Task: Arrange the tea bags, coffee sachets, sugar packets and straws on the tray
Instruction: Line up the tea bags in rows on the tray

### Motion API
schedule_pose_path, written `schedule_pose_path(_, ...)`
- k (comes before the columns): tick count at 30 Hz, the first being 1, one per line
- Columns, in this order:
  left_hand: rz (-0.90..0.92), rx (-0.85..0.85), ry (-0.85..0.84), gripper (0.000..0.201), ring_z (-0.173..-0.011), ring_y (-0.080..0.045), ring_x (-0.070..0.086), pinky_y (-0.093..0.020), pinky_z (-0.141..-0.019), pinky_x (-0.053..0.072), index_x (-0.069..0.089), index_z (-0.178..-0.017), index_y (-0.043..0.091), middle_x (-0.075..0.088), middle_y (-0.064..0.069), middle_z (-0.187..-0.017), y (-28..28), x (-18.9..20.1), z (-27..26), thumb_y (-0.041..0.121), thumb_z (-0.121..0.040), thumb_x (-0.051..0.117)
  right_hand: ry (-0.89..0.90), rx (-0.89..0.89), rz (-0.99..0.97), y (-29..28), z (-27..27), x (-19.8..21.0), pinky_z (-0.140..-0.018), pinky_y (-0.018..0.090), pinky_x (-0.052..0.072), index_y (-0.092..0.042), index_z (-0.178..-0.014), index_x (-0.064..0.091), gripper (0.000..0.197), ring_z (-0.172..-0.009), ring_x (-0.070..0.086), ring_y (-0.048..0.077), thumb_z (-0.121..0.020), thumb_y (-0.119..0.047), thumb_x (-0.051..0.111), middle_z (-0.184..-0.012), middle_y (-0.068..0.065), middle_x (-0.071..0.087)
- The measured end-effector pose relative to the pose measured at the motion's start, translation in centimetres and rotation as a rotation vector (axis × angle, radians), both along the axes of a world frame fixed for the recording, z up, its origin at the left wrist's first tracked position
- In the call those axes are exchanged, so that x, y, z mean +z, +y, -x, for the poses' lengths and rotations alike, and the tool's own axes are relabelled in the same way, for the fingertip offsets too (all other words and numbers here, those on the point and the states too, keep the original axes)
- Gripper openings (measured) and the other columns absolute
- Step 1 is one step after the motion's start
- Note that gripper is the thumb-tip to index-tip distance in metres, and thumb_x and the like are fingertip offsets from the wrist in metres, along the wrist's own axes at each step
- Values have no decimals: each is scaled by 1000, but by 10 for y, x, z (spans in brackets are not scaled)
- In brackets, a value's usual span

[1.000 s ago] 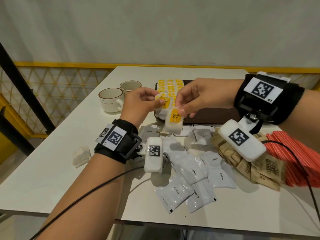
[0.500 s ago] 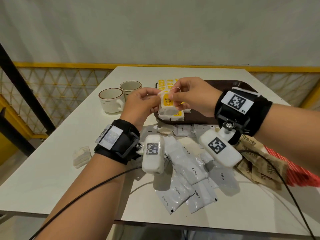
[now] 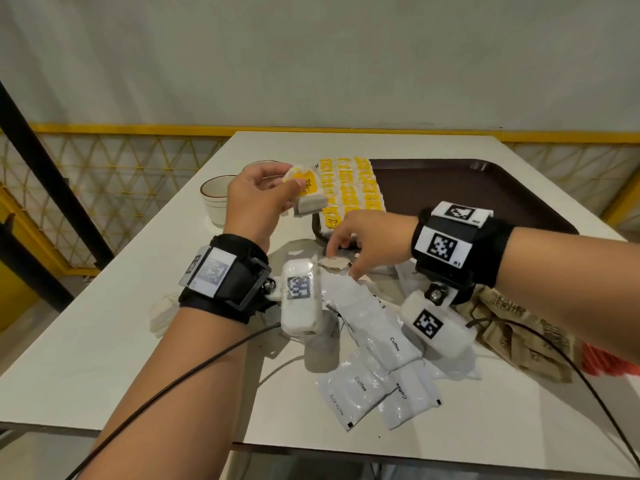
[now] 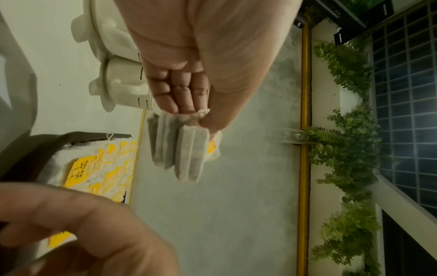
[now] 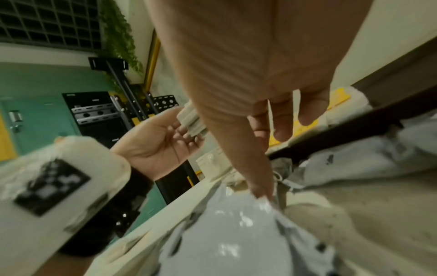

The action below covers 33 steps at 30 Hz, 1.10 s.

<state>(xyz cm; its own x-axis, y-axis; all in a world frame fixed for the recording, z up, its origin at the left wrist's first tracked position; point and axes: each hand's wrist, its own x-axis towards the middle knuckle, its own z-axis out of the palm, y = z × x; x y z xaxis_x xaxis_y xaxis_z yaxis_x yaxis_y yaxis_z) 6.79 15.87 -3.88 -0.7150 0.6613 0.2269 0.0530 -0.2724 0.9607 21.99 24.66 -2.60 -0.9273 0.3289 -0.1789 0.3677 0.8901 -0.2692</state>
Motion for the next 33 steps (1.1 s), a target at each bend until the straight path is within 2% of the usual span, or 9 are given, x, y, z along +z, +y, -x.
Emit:
schedule_pose_path(4,-8,-23,3,22,-75,-16,63,-22,-62,50,64,-93,13,68,-16,-97,2,-1,-2,2,-77,73,87,-35,-8,2,9,-10,-78,26,48,-16,-98,72,14,-92,60,16,-87,-22,67,-102,1,68)
schedule_pose_path(9,-11,-38,-4,20,-72,-13,62,-20,-61,49,64,-94,11,67,-11,-91,3,-3,-2,1,-79,71,253,-160,102,19,2,10,-60,7,41,-16,-89,69,4,-69,52,0,-88,-17,64,-90,-4,65)
schedule_pose_path(12,16,-91,4,19,-74,-12,64,-20,-62,52,63,-90,16,67,-4,-85,5,-2,-7,-1,-82,68,445,-362,424,38,-17,27,-57,20,48,-16,-83,61,10,-65,56,8,-91,-9,60,-79,-1,60)
schedule_pose_path(15,111,-196,69,17,-79,-14,65,-18,-60,53,63,-92,12,65,-5,-88,18,6,-17,-2,-83,67,555,-515,669,54,-44,35,-53,22,50,-13,-87,56,10,-63,60,14,-94,-5,54,-76,7,61)
schedule_pose_path(18,247,-303,248,17,-69,-15,62,-20,-57,55,61,-86,11,61,-7,-83,44,18,-28,-3,-81,68,564,-618,753,67,-67,34,-56,24,55,-9,-98,55,3,-64,65,16,-95,-8,54,-85,15,64)
schedule_pose_path(20,336,-373,387,18,-61,-15,60,-26,-62,58,59,-82,13,58,-5,-75,66,25,-36,-2,-81,69,534,-653,733,74,-77,29,-56,24,56,-8,-100,56,5,-64,65,15,-94,-10,56,-85,15,66)
schedule_pose_path(23,501,-466,532,13,-71,-21,64,-36,-75,59,61,-85,10,62,-9,-80,94,28,-45,0,-82,69,479,-658,668,82,-85,22,-55,23,56,-10,-93,60,2,-65,65,14,-93,-9,58,-79,11,67)
schedule_pose_path(27,669,-538,639,14,-67,-20,64,-32,-74,59,60,-79,11,65,-12,-81,119,21,-47,1,-83,68,400,-653,688,87,-90,17,-57,24,55,-8,-94,60,4,-67,65,15,-93,-7,57,-80,14,65)
schedule_pose_path(33,740,-559,674,14,-65,-19,65,-33,-74,59,61,-78,11,64,-10,-77,128,15,-39,1,-84,67,372,-582,753,83,-72,12,-59,25,55,-7,-94,59,5,-69,64,17,-93,-4,55,-83,17,65)
